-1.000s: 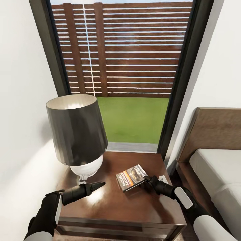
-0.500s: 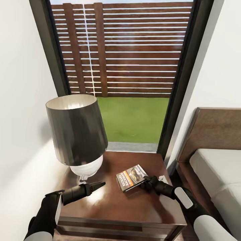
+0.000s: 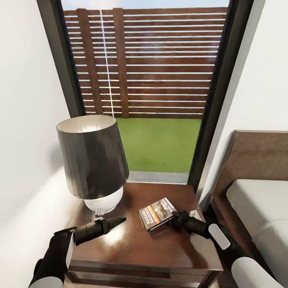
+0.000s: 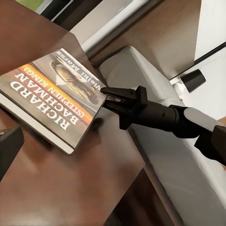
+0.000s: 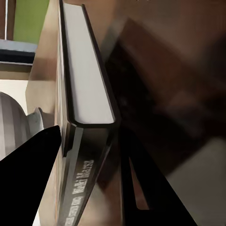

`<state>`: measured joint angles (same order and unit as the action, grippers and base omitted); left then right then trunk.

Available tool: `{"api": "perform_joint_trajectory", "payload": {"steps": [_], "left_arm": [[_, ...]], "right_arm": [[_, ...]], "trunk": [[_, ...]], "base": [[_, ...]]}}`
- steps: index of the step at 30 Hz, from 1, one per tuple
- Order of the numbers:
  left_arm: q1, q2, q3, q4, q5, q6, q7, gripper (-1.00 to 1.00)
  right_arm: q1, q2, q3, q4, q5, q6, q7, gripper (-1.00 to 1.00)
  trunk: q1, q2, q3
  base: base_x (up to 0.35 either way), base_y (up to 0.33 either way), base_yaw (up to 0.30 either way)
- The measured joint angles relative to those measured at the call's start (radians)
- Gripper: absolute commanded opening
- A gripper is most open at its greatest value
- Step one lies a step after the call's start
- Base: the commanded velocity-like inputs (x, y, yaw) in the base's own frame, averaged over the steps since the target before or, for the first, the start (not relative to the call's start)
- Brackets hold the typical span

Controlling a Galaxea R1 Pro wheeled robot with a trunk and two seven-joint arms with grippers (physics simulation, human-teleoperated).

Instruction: In the bedroom, move the book from the bed onto either nightstand, and place the two sandals side by side next to the bed.

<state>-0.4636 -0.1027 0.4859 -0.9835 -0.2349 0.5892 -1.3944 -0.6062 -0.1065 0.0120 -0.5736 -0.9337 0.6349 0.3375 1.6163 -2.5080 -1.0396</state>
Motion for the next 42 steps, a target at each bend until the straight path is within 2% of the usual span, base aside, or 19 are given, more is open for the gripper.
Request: {"api": "perform_joint_trajectory", "payload": {"steps": [4, 5, 6, 8, 34, 42], "left_arm": [[0.000, 0.000, 0.000, 0.000, 0.000, 0.000, 0.000, 1.00], [0.000, 0.000, 0.000, 0.000, 0.000, 0.000, 0.000, 1.00], [0.000, 0.000, 0.000, 0.000, 0.000, 0.000, 0.000, 1.00], [0.000, 0.000, 0.000, 0.000, 0.000, 0.000, 0.000, 1.00], [0.000, -0.001, 0.000, 0.000, -0.001, -0.004, 0.000, 1.00], [0.000, -0.001, 0.000, 0.000, 0.000, -0.003, 0.000, 1.00]], "right_arm": [[0.000, 0.000, 0.000, 0.000, -0.001, 0.000, 0.000, -1.00], [0.000, 0.000, 0.000, 0.000, -0.001, 0.000, 0.000, 1.00], [0.001, 0.000, 0.002, 0.002, 0.022, -0.004, -0.001, 1.00], [0.001, 0.000, 0.002, 0.002, 0.024, -0.005, -0.001, 1.00], [0.000, 0.000, 0.001, 0.002, 0.014, -0.003, 0.002, 1.00], [0.000, 0.000, 0.001, 0.002, 0.010, -0.004, 0.003, 1.00]], "trunk": [[0.000, 0.000, 0.000], [0.000, 0.000, 0.000], [0.000, 0.000, 0.000], [0.000, 0.000, 0.000], [0.000, 0.000, 0.000], [0.001, 0.000, 0.000]], "base": [[0.000, 0.000, 0.000], [0.000, 0.000, 0.000], [0.000, 0.000, 0.000], [0.000, 0.000, 0.000], [-0.001, 0.000, 0.000], [-0.246, -0.058, 0.000]]}}
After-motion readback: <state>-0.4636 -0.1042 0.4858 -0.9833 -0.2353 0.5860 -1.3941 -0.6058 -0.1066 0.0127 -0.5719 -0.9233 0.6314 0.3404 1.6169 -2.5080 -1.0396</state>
